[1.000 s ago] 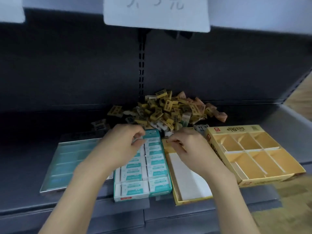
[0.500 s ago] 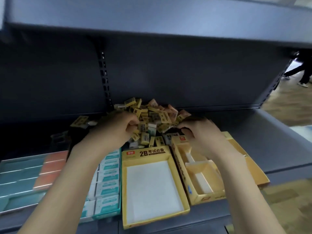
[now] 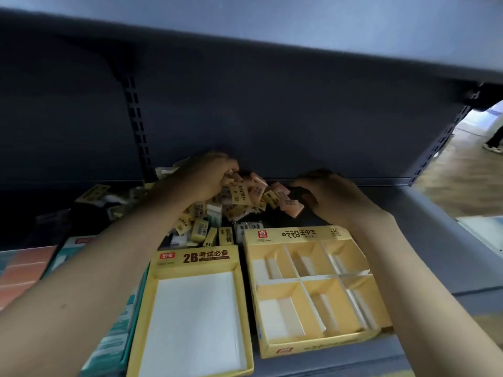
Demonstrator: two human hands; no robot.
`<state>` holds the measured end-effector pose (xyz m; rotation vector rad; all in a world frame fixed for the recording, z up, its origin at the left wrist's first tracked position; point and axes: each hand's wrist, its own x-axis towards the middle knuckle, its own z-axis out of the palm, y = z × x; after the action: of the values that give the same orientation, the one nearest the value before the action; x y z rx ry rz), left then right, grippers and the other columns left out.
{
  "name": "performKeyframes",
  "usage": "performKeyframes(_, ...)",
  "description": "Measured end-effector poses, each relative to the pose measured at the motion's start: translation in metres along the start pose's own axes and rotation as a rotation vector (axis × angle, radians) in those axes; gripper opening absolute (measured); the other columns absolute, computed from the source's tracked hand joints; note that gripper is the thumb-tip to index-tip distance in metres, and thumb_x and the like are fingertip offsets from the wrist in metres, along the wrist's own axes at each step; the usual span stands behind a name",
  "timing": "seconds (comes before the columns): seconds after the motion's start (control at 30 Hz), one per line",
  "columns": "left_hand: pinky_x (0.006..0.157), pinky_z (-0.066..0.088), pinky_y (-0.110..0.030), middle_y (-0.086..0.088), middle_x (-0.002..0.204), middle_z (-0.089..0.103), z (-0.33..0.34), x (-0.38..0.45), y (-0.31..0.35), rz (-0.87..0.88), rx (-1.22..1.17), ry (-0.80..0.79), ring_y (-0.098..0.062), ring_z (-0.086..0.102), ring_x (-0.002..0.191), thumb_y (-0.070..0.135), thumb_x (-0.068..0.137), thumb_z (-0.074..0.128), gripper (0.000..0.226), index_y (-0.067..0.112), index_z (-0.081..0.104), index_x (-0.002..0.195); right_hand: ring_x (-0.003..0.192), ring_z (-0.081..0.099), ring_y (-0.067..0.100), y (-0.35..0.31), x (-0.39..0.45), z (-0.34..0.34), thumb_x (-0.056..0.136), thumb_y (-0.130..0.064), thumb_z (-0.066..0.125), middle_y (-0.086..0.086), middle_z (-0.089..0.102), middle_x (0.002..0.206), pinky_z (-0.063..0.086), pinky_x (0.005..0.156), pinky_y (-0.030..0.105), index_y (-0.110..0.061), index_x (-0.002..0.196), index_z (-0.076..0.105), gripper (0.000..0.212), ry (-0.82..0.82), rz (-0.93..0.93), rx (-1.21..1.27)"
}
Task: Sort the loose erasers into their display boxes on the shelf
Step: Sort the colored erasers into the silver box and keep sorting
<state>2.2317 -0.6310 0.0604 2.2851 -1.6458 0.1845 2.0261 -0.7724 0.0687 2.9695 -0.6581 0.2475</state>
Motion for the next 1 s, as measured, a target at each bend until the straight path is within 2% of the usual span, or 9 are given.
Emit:
performKeyframes(0.13,0.104,0.034,-0.032,-0.002,0.136,0.046,0.01,0.016,-0.007,0.038,0.06,-0.023,-0.02,0.04,0.125,-0.011,0.085,0.048,0.052,0.014,0.051,0.131,0.126,0.044,0.019,0.01,0.012,0.007,0.093,-0.019,0.052,-0.004,0.052,0.135,0.041,0.1,0.04,-0.028,0.135,0.048,0.042,-0.068,-0.034,-0.008)
performKeyframes(0.3,0.108,0.03,-0.031,-0.003,0.142,0.041,0.018,0.023,-0.015,0.063,0.127,-0.095,-0.02,0.035,0.131,-0.015,0.083,0.044,0.061,0.012,0.043,0.138,0.12,0.052,0.018,0.011,0.022,0.021,0.089,-0.022,0.061,-0.003,0.055,0.133,0.045,0.097,0.036,-0.028,0.133,0.049,0.046,-0.142,-0.045,0.019)
performKeyframes(0.47,0.103,0.034,-0.034,-0.007,0.134,0.047,0.018,0.029,-0.016,0.048,0.175,-0.096,-0.023,0.038,0.124,-0.012,0.082,0.045,0.057,0.012,0.048,0.134,0.119,0.053,0.02,0.008,0.025,0.03,0.087,-0.022,0.064,-0.001,0.054,0.133,0.044,0.097,0.034,-0.028,0.134,0.048,0.05,-0.192,-0.023,0.031)
performKeyframes(0.63,0.102,0.026,-0.039,-0.007,0.125,0.045,0.015,0.031,-0.01,0.009,0.408,-0.086,-0.026,0.036,0.12,0.002,0.086,0.049,0.039,0.013,0.055,0.123,0.117,0.054,0.021,0.007,0.025,0.032,0.086,-0.024,0.064,0.001,0.054,0.132,0.046,0.094,0.034,-0.029,0.133,0.048,0.05,-0.206,-0.029,0.019)
performKeyframes(0.77,0.098,0.028,-0.037,-0.005,0.118,0.048,0.015,0.027,-0.013,0.002,0.44,-0.054,-0.024,0.039,0.115,0.006,0.086,0.051,0.031,0.016,0.061,0.114,0.121,0.051,0.022,0.004,0.024,0.032,0.088,-0.023,0.063,0.002,0.052,0.135,0.042,0.096,0.032,-0.027,0.136,0.047,0.05,-0.225,-0.028,0.003)
performKeyframes(0.87,0.094,0.03,-0.035,-0.004,0.114,0.054,0.015,0.022,-0.015,-0.007,0.342,-0.004,-0.024,0.045,0.111,0.006,0.086,0.05,0.027,0.015,0.059,0.11,0.121,0.051,0.022,0.001,0.025,0.032,0.088,-0.023,0.062,0.002,0.052,0.135,0.041,0.096,0.031,-0.027,0.135,0.047,0.049,-0.202,-0.026,-0.003)
performKeyframes(1.0,0.07,0.036,-0.029,-0.008,0.099,0.06,0.015,0.013,-0.02,-0.058,0.191,0.082,-0.021,0.053,0.086,0.009,0.092,0.049,0.011,0.012,0.053,0.103,0.12,0.051,0.022,-0.002,0.024,0.032,0.088,-0.022,0.062,0.002,0.052,0.133,0.042,0.096,0.032,-0.025,0.134,0.048,0.048,-0.193,-0.005,0.016)
